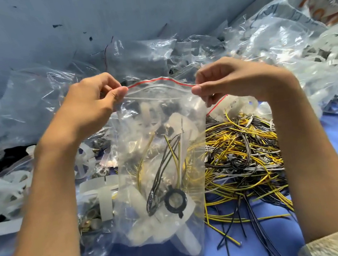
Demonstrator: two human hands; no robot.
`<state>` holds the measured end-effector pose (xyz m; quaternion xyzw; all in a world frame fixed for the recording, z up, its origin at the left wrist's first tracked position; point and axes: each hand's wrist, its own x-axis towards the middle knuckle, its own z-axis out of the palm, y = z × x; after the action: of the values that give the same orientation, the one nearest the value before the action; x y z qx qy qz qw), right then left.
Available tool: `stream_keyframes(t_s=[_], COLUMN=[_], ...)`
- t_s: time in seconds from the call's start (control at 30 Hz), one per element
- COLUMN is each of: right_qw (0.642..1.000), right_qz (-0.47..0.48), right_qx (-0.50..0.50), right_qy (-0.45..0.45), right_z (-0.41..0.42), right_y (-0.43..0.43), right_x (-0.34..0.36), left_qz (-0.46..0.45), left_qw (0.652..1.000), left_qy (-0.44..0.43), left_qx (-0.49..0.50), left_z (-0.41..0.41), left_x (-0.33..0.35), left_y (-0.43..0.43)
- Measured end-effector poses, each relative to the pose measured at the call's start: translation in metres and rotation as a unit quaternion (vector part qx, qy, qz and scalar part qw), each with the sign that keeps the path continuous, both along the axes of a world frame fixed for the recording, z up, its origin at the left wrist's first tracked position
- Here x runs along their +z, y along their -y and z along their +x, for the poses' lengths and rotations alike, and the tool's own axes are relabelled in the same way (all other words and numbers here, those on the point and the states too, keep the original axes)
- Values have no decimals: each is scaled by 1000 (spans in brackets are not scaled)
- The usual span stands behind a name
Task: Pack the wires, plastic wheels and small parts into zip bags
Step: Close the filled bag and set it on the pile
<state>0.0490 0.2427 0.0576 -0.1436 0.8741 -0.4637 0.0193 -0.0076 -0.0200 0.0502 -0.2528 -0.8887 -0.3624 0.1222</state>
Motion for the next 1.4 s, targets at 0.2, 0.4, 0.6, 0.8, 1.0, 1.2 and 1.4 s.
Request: stream_keyframes(t_s=[0.2, 0.4, 0.6, 0.8, 1.0, 1.2, 1.4], right_qw=[999, 1000, 999, 999, 1000, 1000, 1000], right_qz=[11, -13, 27, 19, 25, 25, 14], right_qx=[24, 19, 7, 11, 9, 0, -4], right_qy=[22, 12, 41, 25, 12, 5, -20], right_z=[1, 1, -1, -1, -2, -6, -5], right_y=[-4, -10, -14, -8, 0, 8, 8], right_x=[0, 0, -7, -3, -2, -5, -3], left_qz=[38, 123, 100, 143, 152, 148, 139], left_qw=[999, 991, 992, 978, 979, 983, 986], left_qy=[1, -36, 45, 145, 133, 110, 88], left_qx=[-2, 35, 64, 39, 16, 17, 34], left_z=[-4, -3, -3, -2, 0, 4, -3], left_x=[-2, 1, 1, 4, 6, 6, 1], left_y=[4, -3, 4, 21, 21, 13, 17])
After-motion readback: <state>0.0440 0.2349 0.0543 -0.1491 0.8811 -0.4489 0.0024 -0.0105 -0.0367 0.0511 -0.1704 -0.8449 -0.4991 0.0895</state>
